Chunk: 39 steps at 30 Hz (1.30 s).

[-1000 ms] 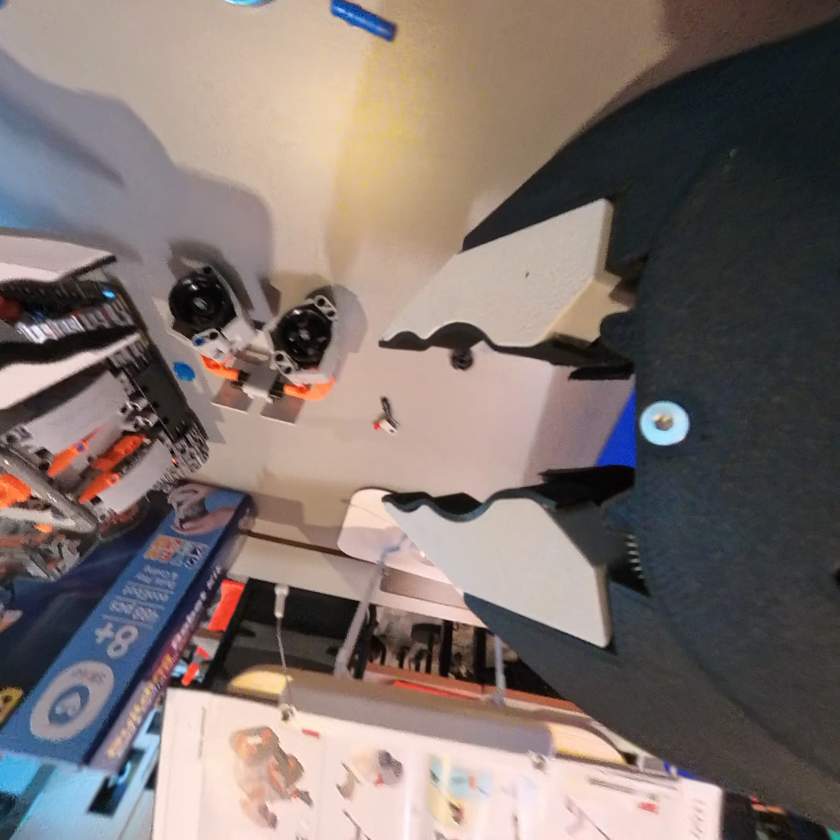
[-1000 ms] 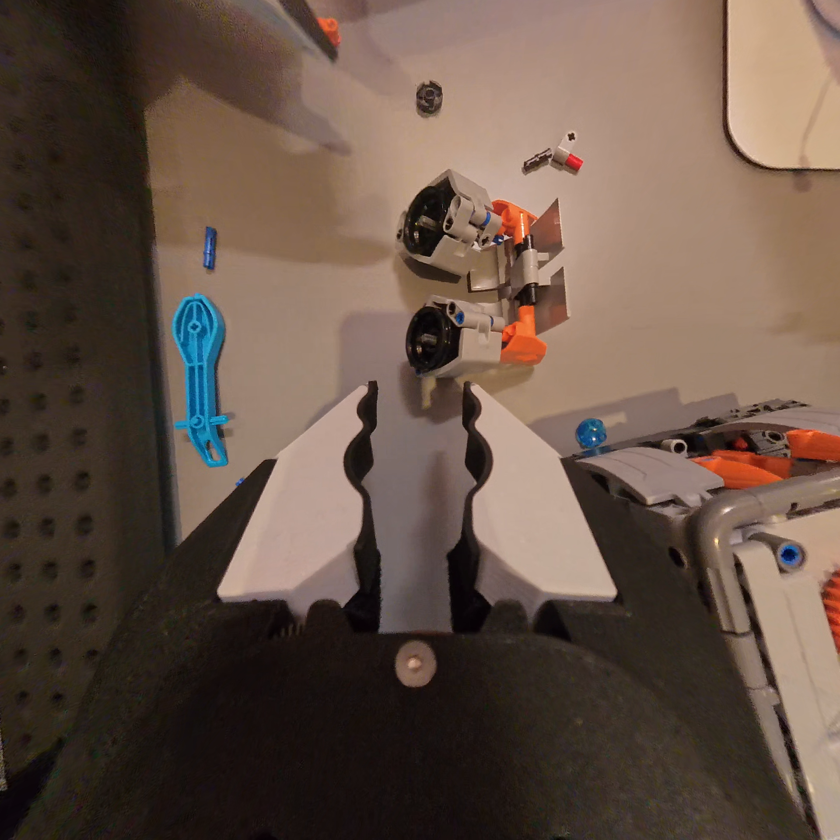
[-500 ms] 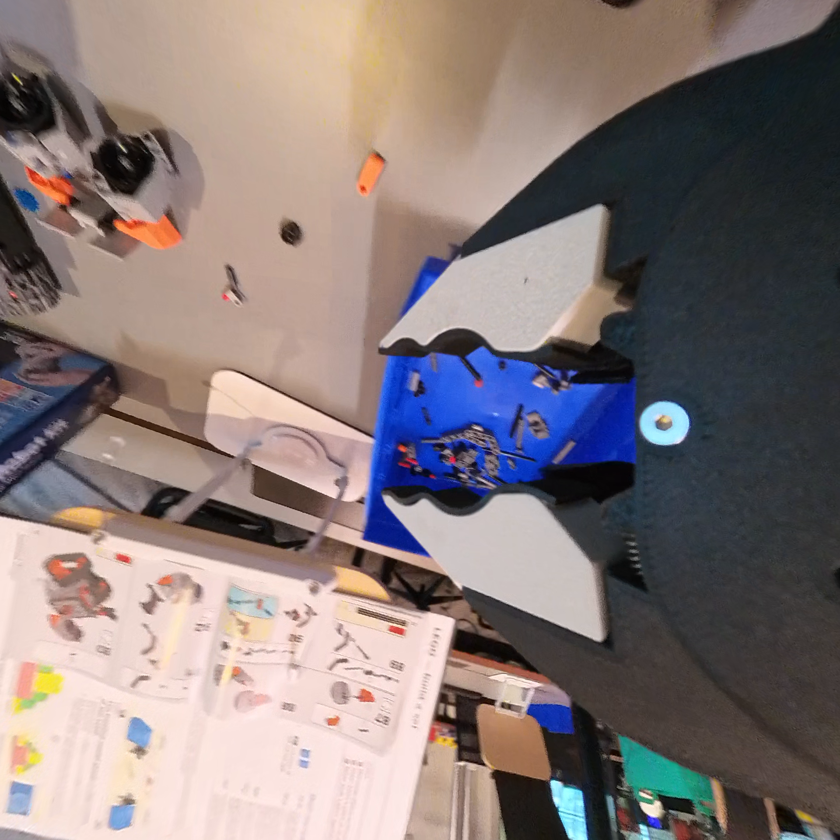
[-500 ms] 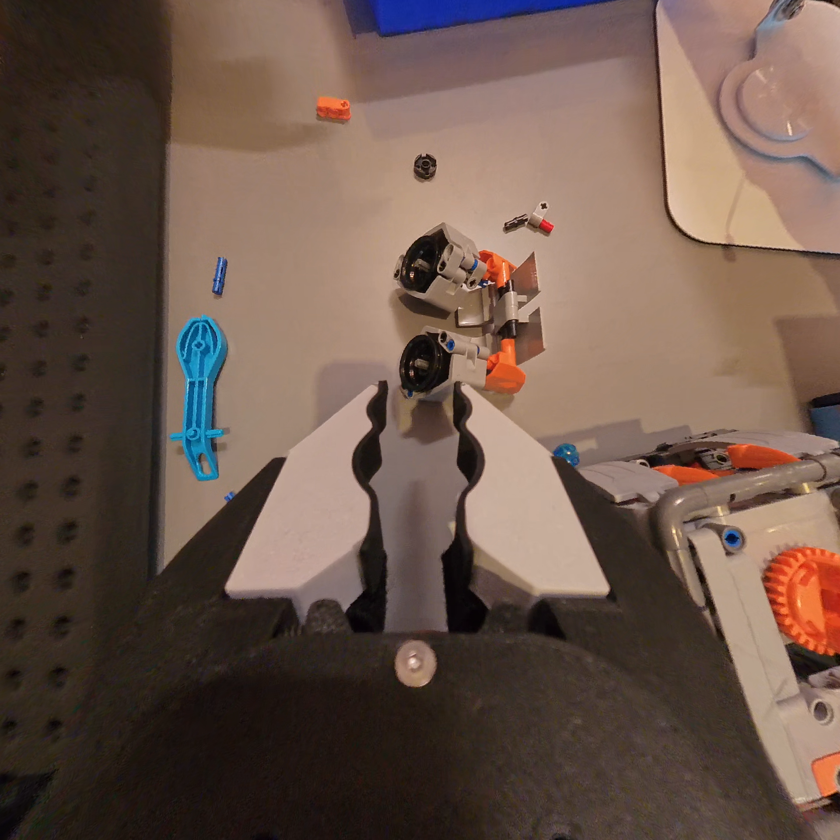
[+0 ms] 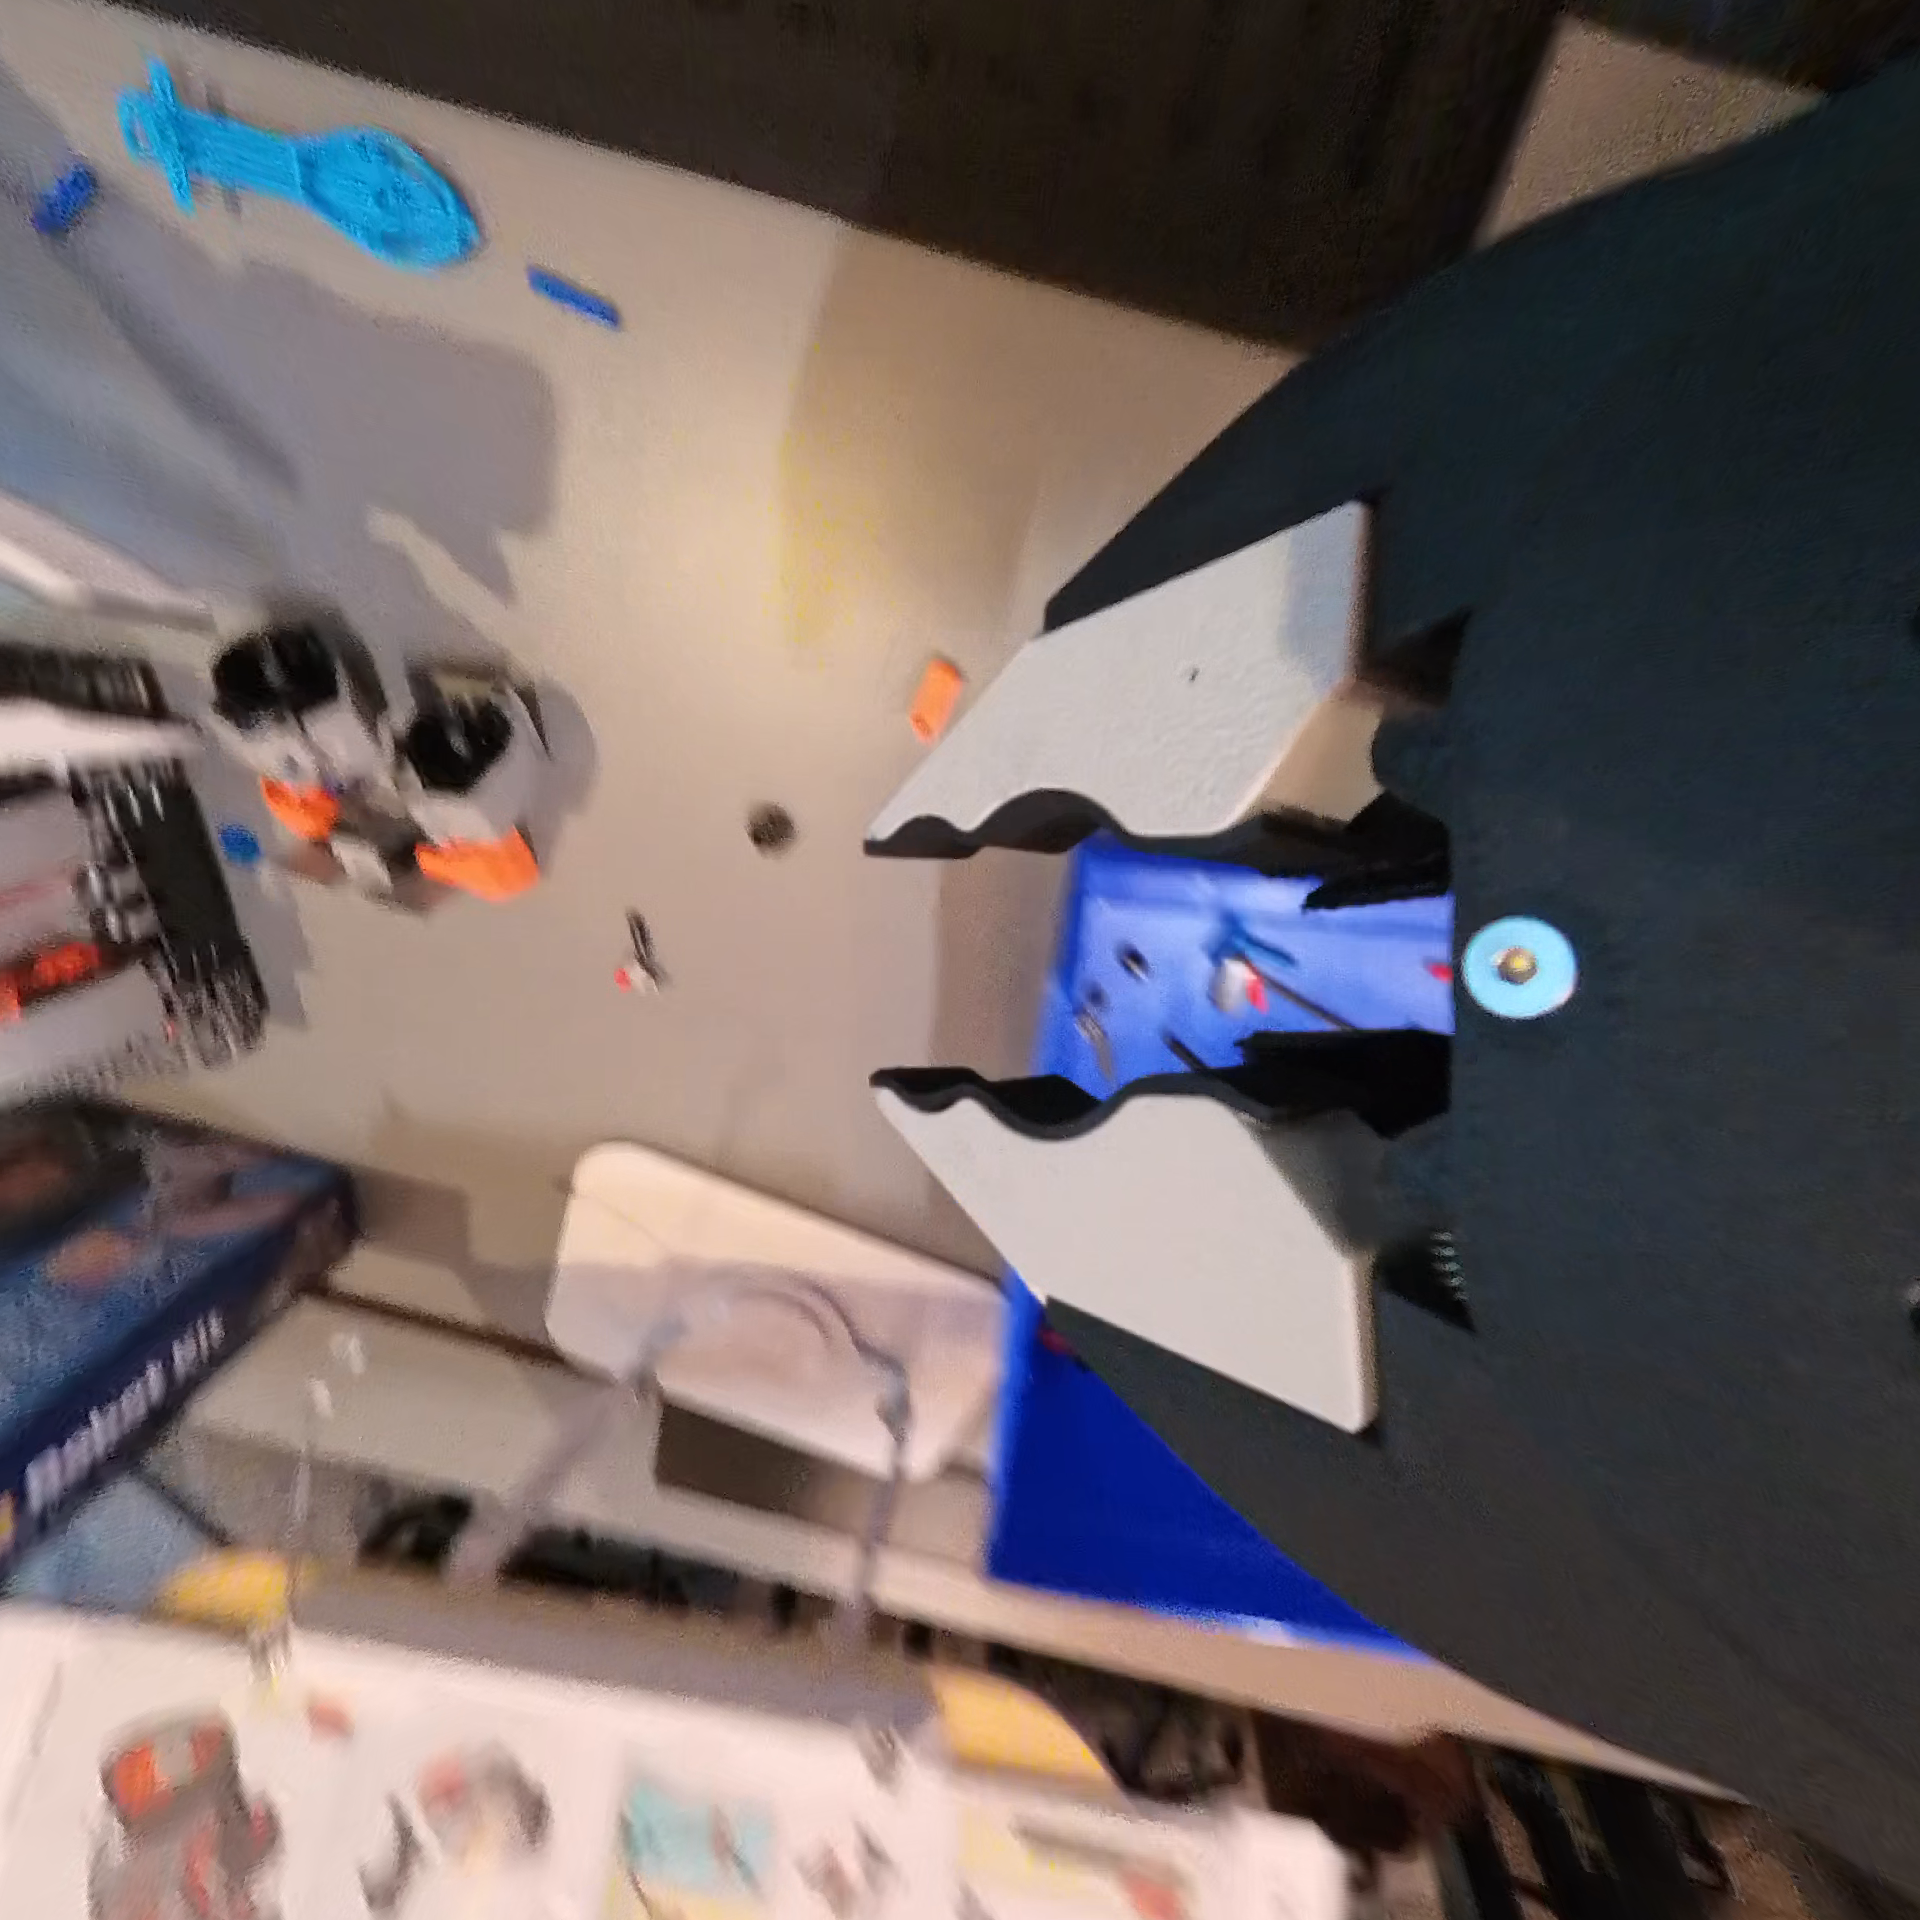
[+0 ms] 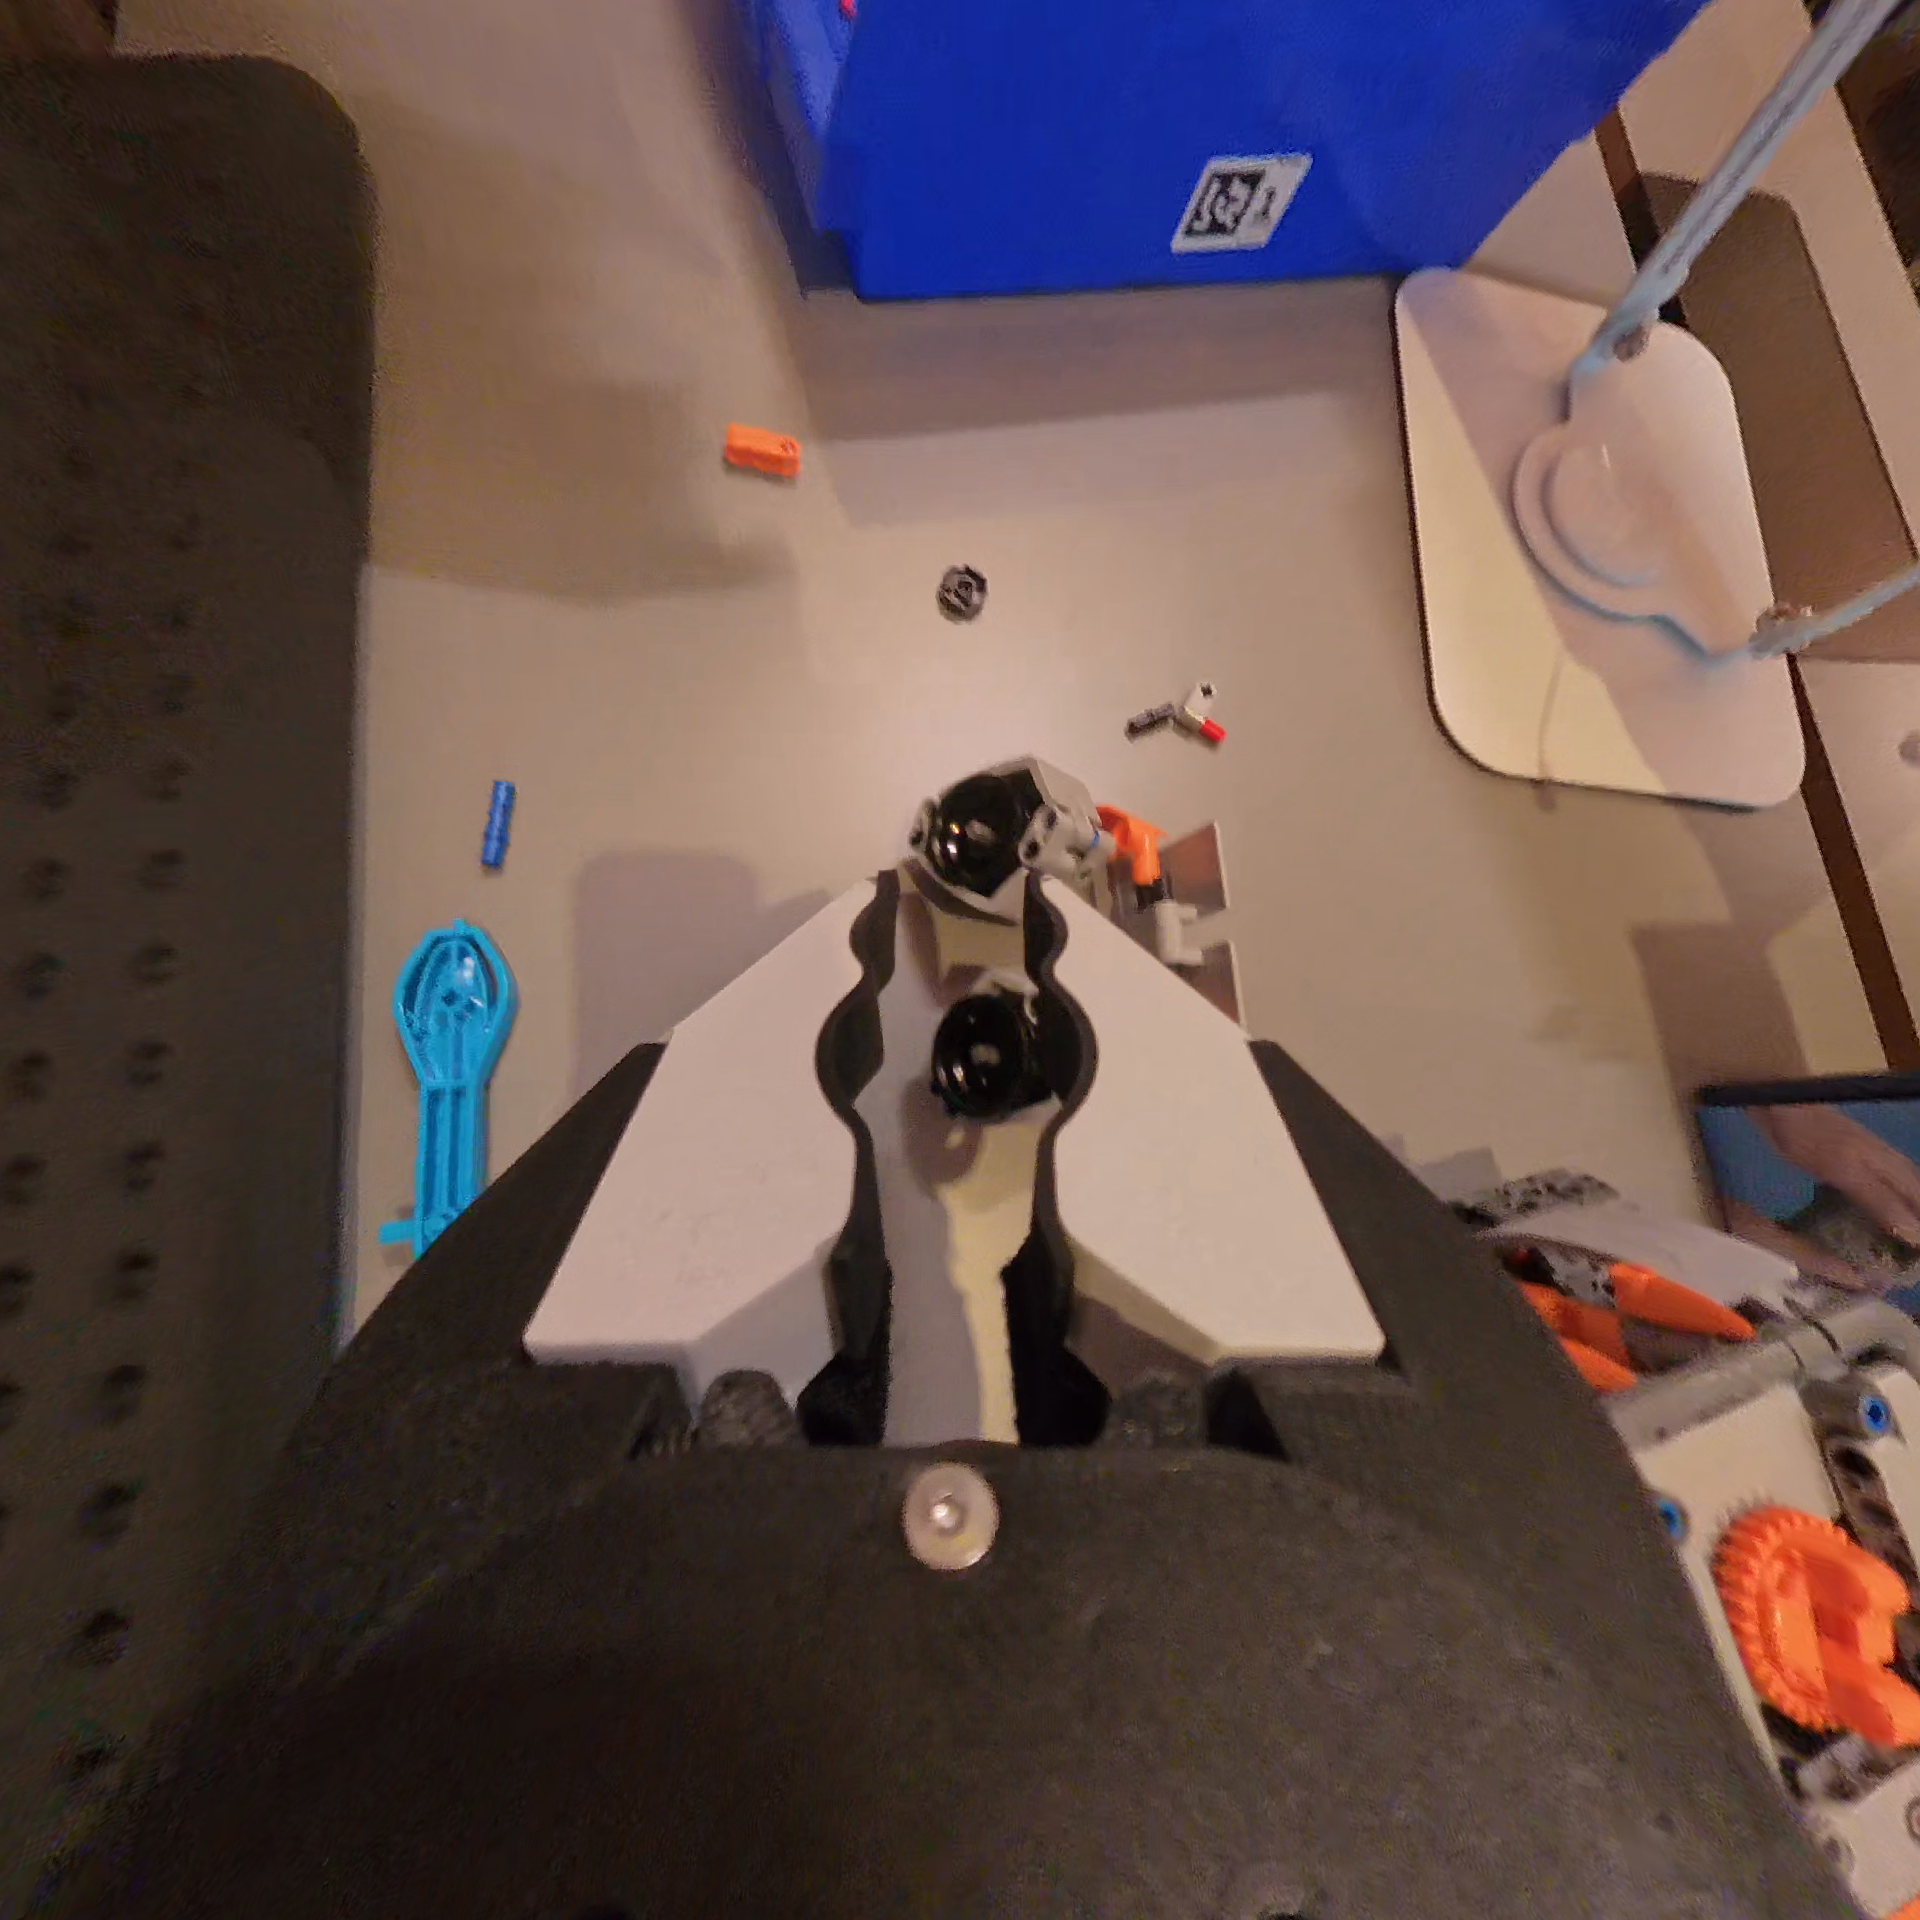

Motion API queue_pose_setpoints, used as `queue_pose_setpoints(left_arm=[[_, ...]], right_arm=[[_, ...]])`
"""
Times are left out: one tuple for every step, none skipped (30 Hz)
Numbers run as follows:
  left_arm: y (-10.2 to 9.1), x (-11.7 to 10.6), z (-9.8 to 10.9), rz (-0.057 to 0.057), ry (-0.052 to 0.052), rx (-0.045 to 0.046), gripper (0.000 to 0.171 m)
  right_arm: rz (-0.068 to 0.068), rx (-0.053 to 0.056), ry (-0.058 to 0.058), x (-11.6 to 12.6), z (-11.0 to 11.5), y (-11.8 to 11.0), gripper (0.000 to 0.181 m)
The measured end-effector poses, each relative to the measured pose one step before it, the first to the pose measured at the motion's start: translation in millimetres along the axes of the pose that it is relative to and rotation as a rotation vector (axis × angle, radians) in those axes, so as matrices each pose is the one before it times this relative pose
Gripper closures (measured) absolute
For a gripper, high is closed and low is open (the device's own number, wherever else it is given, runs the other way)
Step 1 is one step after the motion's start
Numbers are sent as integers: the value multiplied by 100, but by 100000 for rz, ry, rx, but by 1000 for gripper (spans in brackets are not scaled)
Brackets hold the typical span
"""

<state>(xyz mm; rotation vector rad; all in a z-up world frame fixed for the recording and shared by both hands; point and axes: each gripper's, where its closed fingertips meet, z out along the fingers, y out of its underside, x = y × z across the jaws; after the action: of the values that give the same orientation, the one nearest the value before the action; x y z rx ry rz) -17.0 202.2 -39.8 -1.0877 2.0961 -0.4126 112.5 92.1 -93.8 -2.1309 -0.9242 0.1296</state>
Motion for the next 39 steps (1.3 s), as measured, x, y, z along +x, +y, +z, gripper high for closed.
queue_pose_setpoints(left_arm=[[-773,2148,1848,1768,5632,-2208,136],[-526,959,1895,1612,-643,-2929,138],[-275,309,1811,-305,-3120,-3164,139],[194,922,1754,-725,1856,-4326,140],[393,217,1519,-2228,-575,-4214,144],[319,-256,1216,-1217,-2955,-2642,145],[384,522,1111,-1076,1881,-2386,145],[431,444,1018,-2874,2000,-2585,145],[365,-47,818,-1571,-946,-2153,144],[276,-35,632,-1532,-435,-1586,144],[149,-41,476,-3055,567,-913,143],[-259,-124,218,-2771,445,1736,142],[-325,-210,78,-2289,-123,1833,143],[-99,-282,116,-1379,-724,128,145],[32,4,223,-1310,1008,-818,145],[80,112,303,-1981,1764,-737,146],[-86,-29,206,-2115,866,680,154],[-22,108,69,-1631,1615,324,157],[25,131,18,-1402,1719,118,160],[12,17,9,-1628,854,554,160],[23,80,10,-1486,976,1064,161],[10,4,-19,-1474,293,1259,161],[32,1,-25,-1193,39,1103,162],[56,28,-37,-521,-260,979,163],[60,61,-53,-476,-142,675,163],[52,152,-79,-326,359,518,164],[79,348,-152,-228,1611,336,163],[-29,902,-249,0,4842,1031,163],[-151,1446,-260,760,7448,2093,164],[-115,1523,-169,939,7199,1960,164],[-21,1295,-152,421,5726,1224,164],[105,1003,-182,1235,4032,498,163],[202,437,-307,1222,857,476,156],[286,-65,-546,-248,-1278,238,148],[273,-235,-733,-463,-1374,733,144],[172,-288,-829,-80,-1352,1456,143],[248,-552,-878,-937,-2808,832,141],[223,-681,-778,-598,-3585,543,140],[156,-449,-516,245,-2452,369,140]], right_arm=[[-1045,931,571,-307,174,-469,160],[-1000,497,296,-321,170,-358,161],[-1174,9,309,-291,167,-220,161],[-1262,-53,851,-153,130,-99,161],[-890,-36,717,-71,99,10,161],[-217,-341,211,-28,53,162,162],[273,-444,251,96,28,251,162],[586,1,116,133,-15,218,162],[831,516,-491,88,-34,146,163],[788,664,-664,45,-35,95,163],[508,471,-299,74,-39,94,163],[129,119,-22,48,-47,96,163],[-210,-17,71,20,-63,72,163],[-288,135,95,-26,-89,25,164],[-188,320,8,-36,-93,-40,164],[-158,397,-6,-50,-93,-77,163],[-230,387,81,-38,-86,-99,163],[-235,347,89,-39,-82,-86,163],[-133,309,-12,-35,-73,-70,164],[-42,225,-66,-40,-52,-51,164],[-38,85,-44,-24,-44,-2,164],[-52,-33,-12,-11,-26,21,164],[30,-44,-10,-2,-24,25,163],[85,45,-33,11,-19,21,163],[84,43,-18,2,-28,12,163],[48,-12,-73,1,-19,23,163],[29,7,-147,-22,-10,8,163],[46,53,-162,-34,-7,13,163],[13,-17,-59,-15,-29,25,163],[-6,-40,88,11,-17,32,163],[55,35,71,28,-20,22,163],[114,71,62,33,-38,25,163],[116,110,72,28,-52,33,163],[200,102,108,58,-64,40,163],[275,99,159,76,-68,35,163],[238,122,144,81,-54,35,163],[201,72,97,69,-43,27,163],[133,-6,65,56,-10,28,163],[104,-99,-14,39,23,44,163]])
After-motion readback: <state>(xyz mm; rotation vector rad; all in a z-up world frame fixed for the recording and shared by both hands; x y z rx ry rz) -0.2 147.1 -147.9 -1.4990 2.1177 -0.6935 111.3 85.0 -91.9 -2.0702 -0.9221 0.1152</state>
